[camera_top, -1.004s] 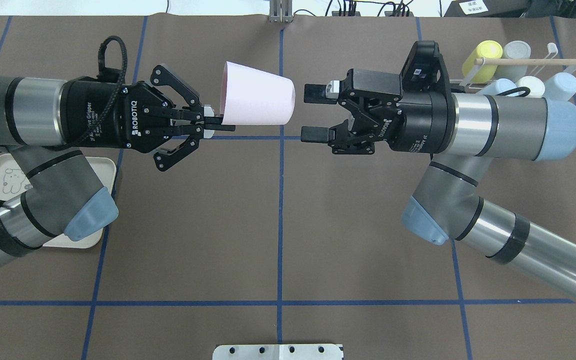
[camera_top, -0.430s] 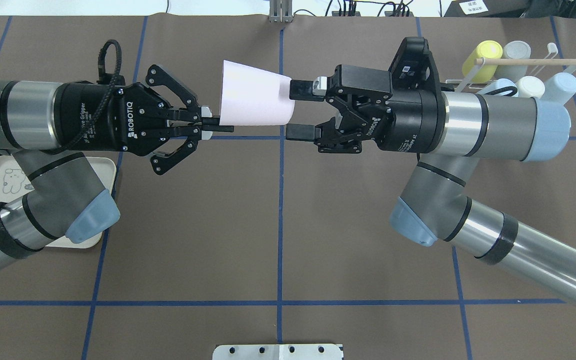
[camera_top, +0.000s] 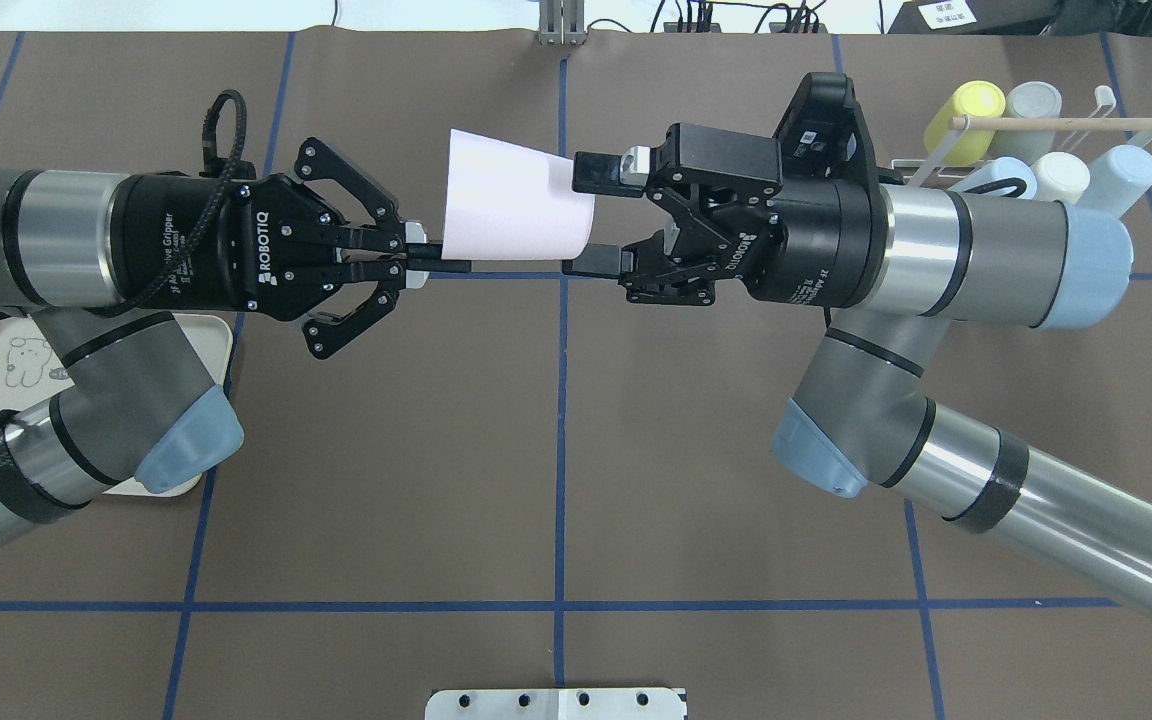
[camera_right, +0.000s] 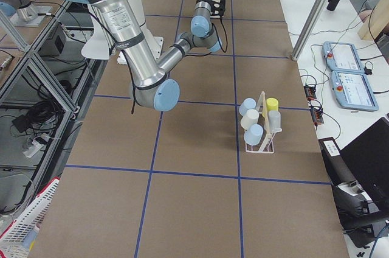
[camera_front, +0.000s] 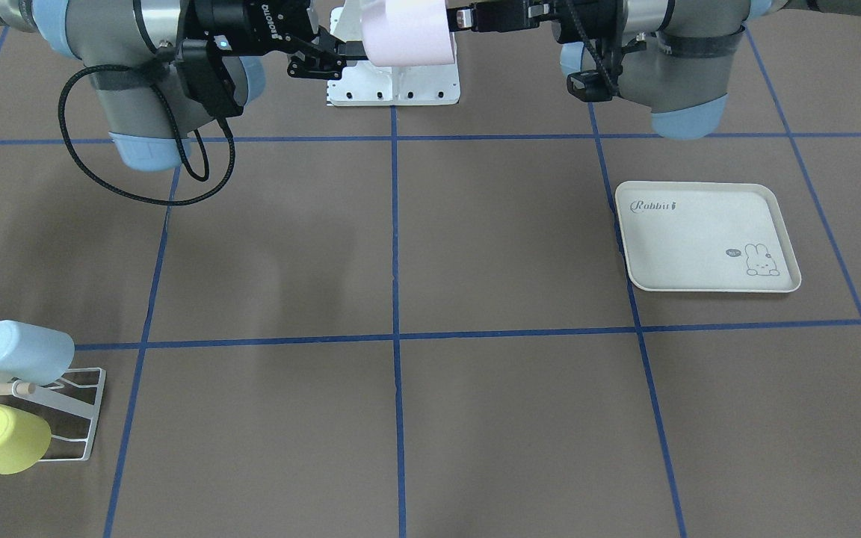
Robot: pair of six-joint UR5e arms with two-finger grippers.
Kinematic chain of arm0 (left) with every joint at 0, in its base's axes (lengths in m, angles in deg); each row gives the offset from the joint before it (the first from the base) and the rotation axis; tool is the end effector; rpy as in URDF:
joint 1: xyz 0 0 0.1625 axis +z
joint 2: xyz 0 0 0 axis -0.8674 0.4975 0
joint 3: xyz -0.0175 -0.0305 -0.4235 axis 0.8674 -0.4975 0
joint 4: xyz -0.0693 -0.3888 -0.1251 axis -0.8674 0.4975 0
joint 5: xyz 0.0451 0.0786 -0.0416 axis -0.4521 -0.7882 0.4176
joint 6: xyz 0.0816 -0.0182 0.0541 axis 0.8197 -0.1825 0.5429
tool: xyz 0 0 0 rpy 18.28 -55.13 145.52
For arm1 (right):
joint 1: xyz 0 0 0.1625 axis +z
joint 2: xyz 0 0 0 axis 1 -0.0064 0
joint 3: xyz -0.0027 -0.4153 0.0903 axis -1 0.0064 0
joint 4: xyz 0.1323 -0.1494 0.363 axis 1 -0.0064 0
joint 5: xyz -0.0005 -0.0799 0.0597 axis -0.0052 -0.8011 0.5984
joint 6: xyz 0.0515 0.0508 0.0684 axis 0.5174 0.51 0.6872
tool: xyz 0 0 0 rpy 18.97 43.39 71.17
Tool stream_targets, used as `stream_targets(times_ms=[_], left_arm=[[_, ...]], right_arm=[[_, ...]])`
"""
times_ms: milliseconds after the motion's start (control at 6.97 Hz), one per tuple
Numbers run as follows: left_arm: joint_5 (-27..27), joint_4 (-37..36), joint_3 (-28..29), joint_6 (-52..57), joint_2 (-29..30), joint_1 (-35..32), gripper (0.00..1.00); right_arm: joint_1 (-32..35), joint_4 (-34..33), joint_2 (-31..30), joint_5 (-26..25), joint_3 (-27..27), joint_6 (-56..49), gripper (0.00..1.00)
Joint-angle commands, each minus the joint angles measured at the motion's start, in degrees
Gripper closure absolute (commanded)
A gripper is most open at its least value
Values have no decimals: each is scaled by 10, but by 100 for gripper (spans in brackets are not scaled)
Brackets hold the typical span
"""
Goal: Transfer IKEA cup to right arm and place on rack
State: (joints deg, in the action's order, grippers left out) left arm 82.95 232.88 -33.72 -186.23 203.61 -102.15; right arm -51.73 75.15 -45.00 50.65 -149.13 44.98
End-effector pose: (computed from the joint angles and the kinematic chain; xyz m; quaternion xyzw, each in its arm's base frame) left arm 0.3145 -0.3962 0.1593 -0.3746 0.8163 -0.2055 0.3887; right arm -0.3518 -0.4002 0.1523 0.0142 -0.9345 0.0405 0.3533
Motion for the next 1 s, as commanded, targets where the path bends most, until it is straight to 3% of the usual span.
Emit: stream_targets(times_ms=[0, 861], left_arm=[[-6, 5, -1, -3, 0, 8, 100], [-17, 13, -5, -13, 0, 18, 100]], right_arm=[[-6, 0, 0, -6, 0, -1, 4], [-10, 7, 0, -14, 0, 0, 4]])
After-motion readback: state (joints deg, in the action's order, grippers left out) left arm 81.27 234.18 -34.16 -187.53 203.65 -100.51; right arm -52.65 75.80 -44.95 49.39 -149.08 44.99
